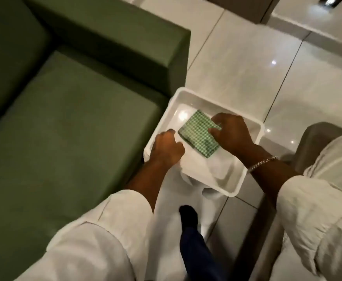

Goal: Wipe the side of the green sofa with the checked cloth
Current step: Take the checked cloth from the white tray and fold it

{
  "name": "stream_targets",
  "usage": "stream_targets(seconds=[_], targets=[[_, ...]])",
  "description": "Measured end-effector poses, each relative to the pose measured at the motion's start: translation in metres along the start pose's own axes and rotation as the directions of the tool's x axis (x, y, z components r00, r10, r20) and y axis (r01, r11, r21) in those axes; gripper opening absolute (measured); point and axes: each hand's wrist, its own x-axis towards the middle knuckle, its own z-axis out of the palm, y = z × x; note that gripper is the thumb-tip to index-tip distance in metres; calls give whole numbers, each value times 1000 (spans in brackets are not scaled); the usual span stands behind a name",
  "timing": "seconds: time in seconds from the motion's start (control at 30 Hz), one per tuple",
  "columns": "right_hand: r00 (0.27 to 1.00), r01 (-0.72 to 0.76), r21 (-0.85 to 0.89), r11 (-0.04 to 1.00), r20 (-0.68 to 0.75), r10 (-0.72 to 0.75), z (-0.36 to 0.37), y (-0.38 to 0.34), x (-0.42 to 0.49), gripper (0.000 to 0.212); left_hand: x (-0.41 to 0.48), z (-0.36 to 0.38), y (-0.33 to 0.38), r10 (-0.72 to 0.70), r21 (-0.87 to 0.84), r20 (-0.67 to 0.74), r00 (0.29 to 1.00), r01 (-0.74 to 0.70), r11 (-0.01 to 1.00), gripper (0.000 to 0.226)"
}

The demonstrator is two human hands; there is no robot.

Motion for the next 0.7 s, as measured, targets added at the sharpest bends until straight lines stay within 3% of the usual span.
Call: stream_targets(seconds=[0.2, 0.33, 0.43, 0.5, 0.7], targets=[[997, 18, -136, 991, -71, -28, 50, 38, 22, 44, 58, 43, 10, 39, -85, -171, 985, -54, 995, 34], [986, -23, -89, 996, -164, 8, 60, 40, 30, 41, 60, 52, 15, 10, -176, -173, 985, -41, 983, 21], [969, -36, 10, 999, -245, 37, 43, 26, 13, 34, 45, 37, 16, -59, -425, -110, 992, 7, 905, 24], [951, -30, 128, 991, -303, 68, 25, 6, -12, 31, 24, 16, 16, -23, -546, -101, 995, -36, 837, 27], [933, -25, 387, 922, -322, 161, 18, -64, -121, 20, -70, -44, -13, 101, -622, -189, 977, -199, 757, 19]])
